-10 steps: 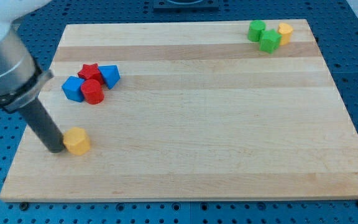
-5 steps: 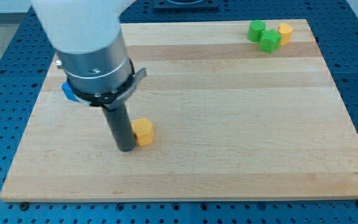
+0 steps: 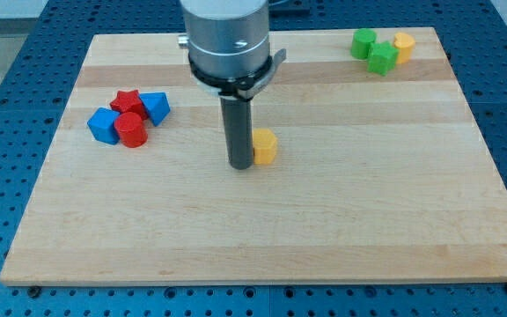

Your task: Move the yellow hexagon closer to the green star

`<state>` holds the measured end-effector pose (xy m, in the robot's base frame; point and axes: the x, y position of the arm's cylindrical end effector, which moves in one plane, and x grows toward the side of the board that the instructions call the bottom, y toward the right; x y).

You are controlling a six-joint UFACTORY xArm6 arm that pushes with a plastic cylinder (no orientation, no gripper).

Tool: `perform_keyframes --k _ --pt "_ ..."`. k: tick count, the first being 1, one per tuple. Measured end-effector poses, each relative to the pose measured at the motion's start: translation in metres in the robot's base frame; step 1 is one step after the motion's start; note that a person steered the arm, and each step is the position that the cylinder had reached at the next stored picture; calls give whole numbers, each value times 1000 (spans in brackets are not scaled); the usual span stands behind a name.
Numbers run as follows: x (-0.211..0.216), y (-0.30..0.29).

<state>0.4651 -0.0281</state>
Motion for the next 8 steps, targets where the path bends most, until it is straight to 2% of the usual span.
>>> perform_keyframes --k 2,4,7,8 --pt "-29 34" --pt "-35 76" --pt "-93 104" --pt "-100 124"
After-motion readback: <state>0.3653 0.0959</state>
